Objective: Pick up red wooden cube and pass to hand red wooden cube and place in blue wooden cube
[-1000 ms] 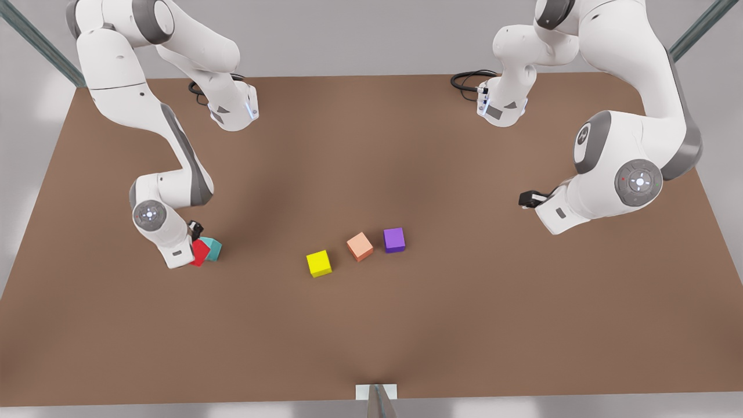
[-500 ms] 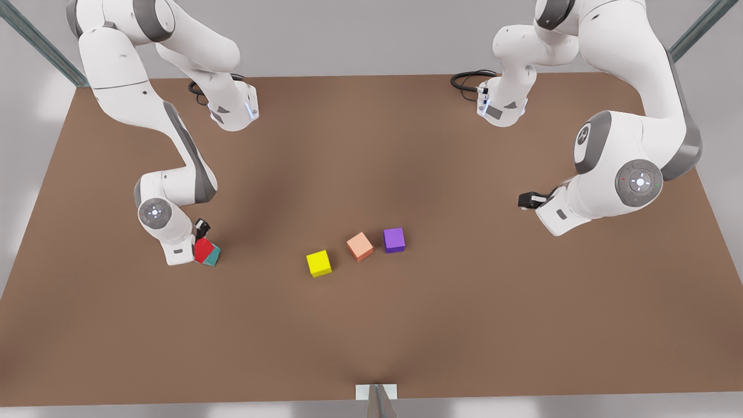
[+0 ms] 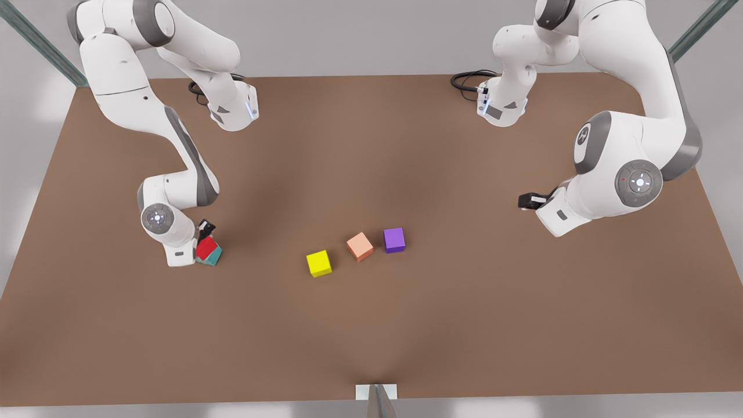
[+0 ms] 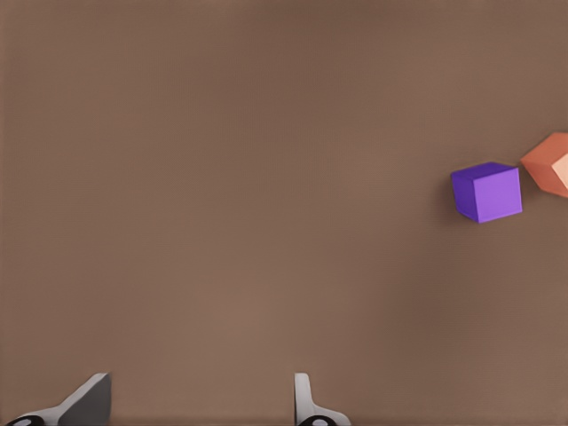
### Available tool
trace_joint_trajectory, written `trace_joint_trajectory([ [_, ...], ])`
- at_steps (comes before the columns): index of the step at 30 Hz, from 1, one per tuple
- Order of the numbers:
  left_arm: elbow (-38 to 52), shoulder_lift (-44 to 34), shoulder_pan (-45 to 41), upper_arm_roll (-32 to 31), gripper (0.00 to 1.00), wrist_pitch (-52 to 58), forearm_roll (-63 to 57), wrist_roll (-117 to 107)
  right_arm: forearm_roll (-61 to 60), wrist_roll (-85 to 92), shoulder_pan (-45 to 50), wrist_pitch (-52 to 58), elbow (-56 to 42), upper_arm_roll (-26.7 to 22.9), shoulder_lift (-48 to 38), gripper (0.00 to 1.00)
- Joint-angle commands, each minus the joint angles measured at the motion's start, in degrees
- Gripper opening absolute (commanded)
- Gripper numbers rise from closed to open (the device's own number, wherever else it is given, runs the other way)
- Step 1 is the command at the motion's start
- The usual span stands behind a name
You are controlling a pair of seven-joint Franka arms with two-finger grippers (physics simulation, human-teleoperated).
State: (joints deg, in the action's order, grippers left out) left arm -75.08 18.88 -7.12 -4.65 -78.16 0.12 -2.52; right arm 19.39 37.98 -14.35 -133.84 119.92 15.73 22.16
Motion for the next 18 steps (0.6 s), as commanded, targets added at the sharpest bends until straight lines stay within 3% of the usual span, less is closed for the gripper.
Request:
trace_joint_trajectory([
  [1, 0.0, -0.1, 0.0, 0.0, 1.0, 0.0, 0.0, -0.9, -1.1, 4.6, -0.1, 0.9, 0.0, 0.0, 0.0, 1.0],
  [18, 0.0, -0.1, 0.0, 0.0, 1.0, 0.0, 0.0, -0.9, -1.4, 6.4, -0.2, 5.2, -1.6, 0.3, -2.3, 1.0],
])
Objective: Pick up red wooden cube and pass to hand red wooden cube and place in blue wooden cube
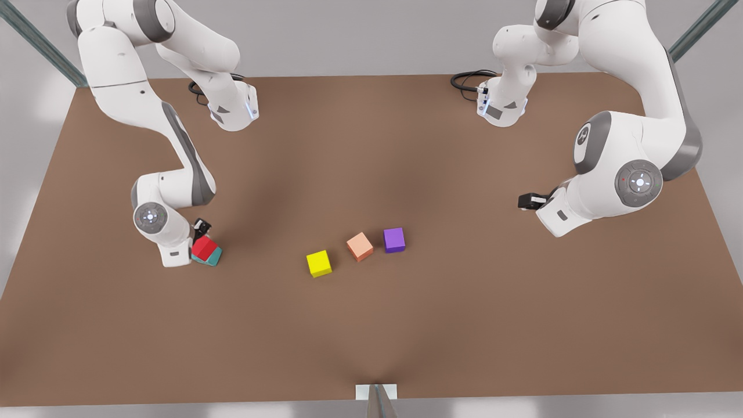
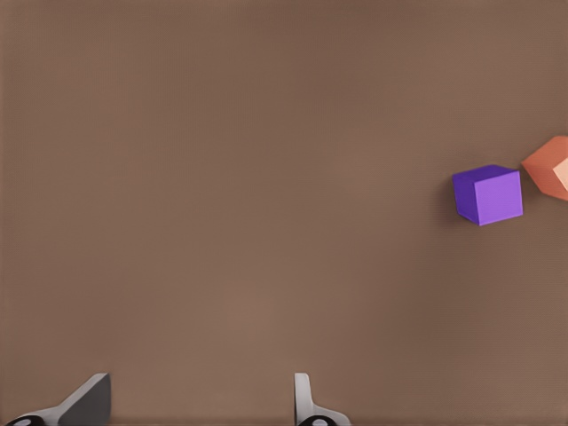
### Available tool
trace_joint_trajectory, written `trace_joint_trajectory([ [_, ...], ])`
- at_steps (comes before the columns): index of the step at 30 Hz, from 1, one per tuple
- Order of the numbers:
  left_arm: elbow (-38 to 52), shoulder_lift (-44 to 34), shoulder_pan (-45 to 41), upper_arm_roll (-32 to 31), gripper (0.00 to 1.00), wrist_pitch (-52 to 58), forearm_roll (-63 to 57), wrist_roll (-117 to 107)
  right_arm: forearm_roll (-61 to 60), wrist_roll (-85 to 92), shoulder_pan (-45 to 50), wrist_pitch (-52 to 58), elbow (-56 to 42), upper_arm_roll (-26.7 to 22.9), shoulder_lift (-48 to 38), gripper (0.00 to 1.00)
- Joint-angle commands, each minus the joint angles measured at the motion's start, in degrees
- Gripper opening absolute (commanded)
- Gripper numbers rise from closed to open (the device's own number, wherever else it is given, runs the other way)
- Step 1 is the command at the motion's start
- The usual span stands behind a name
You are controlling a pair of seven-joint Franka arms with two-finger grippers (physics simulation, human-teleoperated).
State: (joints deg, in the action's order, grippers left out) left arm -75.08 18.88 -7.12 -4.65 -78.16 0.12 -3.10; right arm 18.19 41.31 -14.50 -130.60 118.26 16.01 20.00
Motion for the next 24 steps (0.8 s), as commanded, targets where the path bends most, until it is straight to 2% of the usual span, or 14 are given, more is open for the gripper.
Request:
trace_joint_trajectory([
  [1, 0.0, -0.1, 0.0, 0.0, 1.0, 0.0, 0.0, -0.3, -1.5, 3.3, 0.0, 3.8, -0.2, 0.2, -1.0, 1.0],
  [5, 0.0, -0.1, 0.0, 0.0, 1.0, 0.0, 0.0, -0.3, -9.1, 6.6, 0.4, 14.5, -3.3, 0.3, -4.9, 1.0],
  [6, 0.0, -0.1, 0.0, 0.0, 1.0, 0.0, 0.0, -0.3, -14.0, 6.4, 0.4, 24.1, -8.7, 1.6, -6.9, 1.0],
  [7, 0.0, -0.1, 0.0, 0.0, 1.0, 0.0, 0.0, -0.3, -20.5, 0.5, 1.6, 36.8, -19.6, 1.7, -6.3, 1.0],
  [8, 0.0, -0.1, 0.0, 0.0, 1.0, 0.0, 0.0, -0.3, -25.9, -14.5, 3.3, 40.9, -28.3, 1.6, -5.1, 1.0],
  [9, 0.0, -0.1, 0.0, 0.0, 1.0, 0.0, 0.0, -0.3, -25.5, -37.0, 3.6, 40.5, -29.0, 1.6, -4.7, 1.0],
  [10, 0.0, -0.1, 0.0, 0.0, 1.0, 0.0, 0.0, -0.3, -14.8, -57.4, 6.8, 40.9, -29.4, 1.7, -3.2, 1.0],
  [12, 0.0, -0.1, 0.0, 0.0, 1.0, 0.0, 0.0, -0.3, -11.6, -61.7, 7.3, 44.3, -34.7, 1.1, 1.1, 1.0],
  [13, 0.0, -0.1, 0.0, 0.0, 1.0, 0.0, 0.0, -0.3, -11.1, -61.7, 7.5, 51.3, -42.9, 1.0, 3.3, 1.0],
  [14, 0.0, -0.1, 0.0, 0.0, 1.0, 0.0, 0.0, -0.3, -10.0, -61.3, 7.9, 52.5, -44.5, 1.1, 1.4, 1.0],
  [17, 0.0, -0.1, 0.0, 0.0, 1.0, 0.0, 0.0, -0.2, -11.0, -56.3, 8.6, 54.0, -42.2, -0.4, -10.5, 1.0],
  [19, 0.0, -0.1, 0.0, 0.0, 1.0, 0.0, 0.0, -0.2, -14.2, -56.0, 11.7, 53.3, -36.4, -5.7, -15.2, 1.0],
  [24, 0.0, -0.1, 0.0, 0.0, 1.0, 0.0, 0.0, -0.2, -15.9, -56.0, 11.7, 51.4, -31.9, -6.5, -18.6, 1.0],
])
